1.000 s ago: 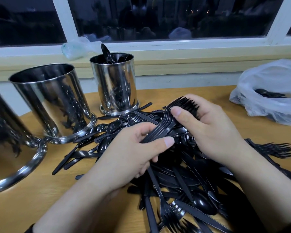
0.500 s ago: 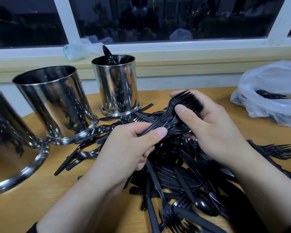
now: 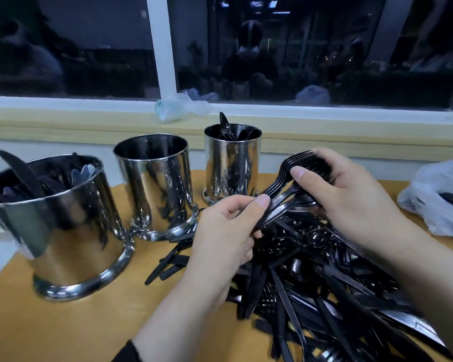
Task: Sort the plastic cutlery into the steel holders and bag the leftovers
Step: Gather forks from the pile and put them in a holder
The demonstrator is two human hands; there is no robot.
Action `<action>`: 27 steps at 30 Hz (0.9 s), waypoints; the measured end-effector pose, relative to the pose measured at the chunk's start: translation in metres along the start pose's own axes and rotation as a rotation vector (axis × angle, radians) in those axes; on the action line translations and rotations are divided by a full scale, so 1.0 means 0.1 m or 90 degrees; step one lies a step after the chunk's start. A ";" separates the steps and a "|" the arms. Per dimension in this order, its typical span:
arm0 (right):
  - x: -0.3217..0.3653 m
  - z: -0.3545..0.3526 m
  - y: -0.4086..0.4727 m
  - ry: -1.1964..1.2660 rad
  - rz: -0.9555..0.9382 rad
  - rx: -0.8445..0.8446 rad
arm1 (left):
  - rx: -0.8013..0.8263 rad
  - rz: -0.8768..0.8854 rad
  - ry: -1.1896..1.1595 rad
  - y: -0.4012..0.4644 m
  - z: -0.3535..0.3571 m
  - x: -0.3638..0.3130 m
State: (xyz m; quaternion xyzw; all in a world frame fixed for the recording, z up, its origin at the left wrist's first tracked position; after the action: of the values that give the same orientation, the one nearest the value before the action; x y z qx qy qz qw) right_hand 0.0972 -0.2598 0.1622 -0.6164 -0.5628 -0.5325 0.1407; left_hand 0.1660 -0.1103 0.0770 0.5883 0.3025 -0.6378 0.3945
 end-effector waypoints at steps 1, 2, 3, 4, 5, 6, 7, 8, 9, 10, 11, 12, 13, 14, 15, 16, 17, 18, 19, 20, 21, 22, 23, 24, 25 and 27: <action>0.07 0.03 0.06 -0.019 -0.007 -0.001 | -0.020 0.018 0.019 0.01 -0.08 -0.04; 0.15 0.04 0.11 -0.029 -0.015 -0.009 | -0.039 0.035 0.043 0.03 -0.18 -0.09; 0.23 0.05 0.18 -0.028 -0.024 -0.022 | -0.059 0.045 0.061 0.04 -0.27 -0.13; 0.32 0.05 0.25 -0.028 -0.036 -0.037 | -0.077 0.049 0.071 0.04 -0.38 -0.16; 0.42 0.05 0.31 -0.034 -0.054 -0.047 | -0.094 0.052 0.077 0.04 -0.49 -0.19; 0.53 0.08 0.39 -0.050 -0.077 -0.055 | -0.110 0.055 0.080 0.03 -0.61 -0.21; 0.64 0.10 0.46 -0.067 -0.100 -0.065 | -0.122 0.057 0.080 0.02 -0.72 -0.23; 0.76 0.13 0.54 -0.080 -0.120 -0.075 | -0.131 0.058 0.078 0.00 -0.83 -0.25; 0.86 0.17 0.62 -0.089 -0.137 -0.084 | -0.140 0.059 0.072 -0.02 -0.93 -0.27; 0.96 0.23 0.70 -0.103 -0.153 -0.092 | -0.149 0.060 0.065 -0.04 -1.03 -0.28; 1.06 0.29 0.79 -0.119 -0.167 -0.098 | -0.155 0.060 0.062 -0.05 -1.12 -0.29; 1.14 0.37 0.89 -0.136 -0.180 -0.098 | -0.159 0.059 0.065 -0.06 -1.19 -0.29; 1.21 0.47 0.98 -0.149 -0.191 -0.093 | -0.160 0.058 0.072 -0.06 -1.25 -0.29; 1.27 0.58 1.08 -0.162 -0.200 -0.084 | -0.160 0.055 0.075 -0.06 -1.31 -0.28; 1.32 0.70 1.17 -0.180 -0.206 -0.074 | -0.159 0.052 0.074 -0.06 -1.36 -0.26; 1.34 0.82 1.25 -0.207 -0.209 -0.063 | -0.159 0.047 0.071 -0.06 -1.40 -0.25; 1.36 0.95 1.33 -0.238 -0.211 -0.048 | -0.160 0.043 0.067 -0.06 -1.45 -0.24; 1.36 1.08 1.40 -0.266 -0.209 -0.032 | -0.162 0.039 0.062 -0.06 -1.48 -0.22; 1.35 1.20 1.46 -0.287 -0.204 -0.015 | -0.164 0.038 0.058 -0.05 -1.52 -0.22; 1.33 1.32 1.52 -0.307 -0.198 0.005 | -0.166 0.038 0.056 -0.05 -1.55 -0.21; 1.30 1.45 1.57 -0.332 -0.194 0.032 | -0.167 0.040 0.056 -0.04 -1.57 -0.21; 1.26 1.58 1.61 -0.359 -0.186 0.067 | -0.166 0.041 0.058 -0.03 -1.59 -0.21; 1.19 1.72 1.63 -0.390 -0.177 0.111 | -0.165 0.041 0.060 -0.01 -1.60 -0.20; 1.13 1.85 1.65 -0.424 -0.170 0.158 | -0.165 0.040 0.060 0.00 -1.61 -0.19; 1.07 1.98 1.65 -0.456 -0.162 0.200 | -0.165 0.039 0.058 0.01 -1.62 -0.18; 0.93 2.14 1.65 -0.502 -0.126 0.252 | -0.167 0.041 0.054 0.03 -1.64 -0.17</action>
State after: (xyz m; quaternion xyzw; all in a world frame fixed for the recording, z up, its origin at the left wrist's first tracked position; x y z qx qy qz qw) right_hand 0.3242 -0.0979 0.2237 -0.6765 -0.7208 -0.1497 -0.0211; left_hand 0.2527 0.0299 0.0732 0.5672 0.3806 -0.5547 0.4750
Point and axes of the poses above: each hand's wrist, its own y-axis towards the middle knuckle, its own z-axis out of the palm, x = y × z, the point moved 10 cm from there along y, towards the middle knuckle, and after that the axes turned 4 degrees about y, right-handed, at the moved point
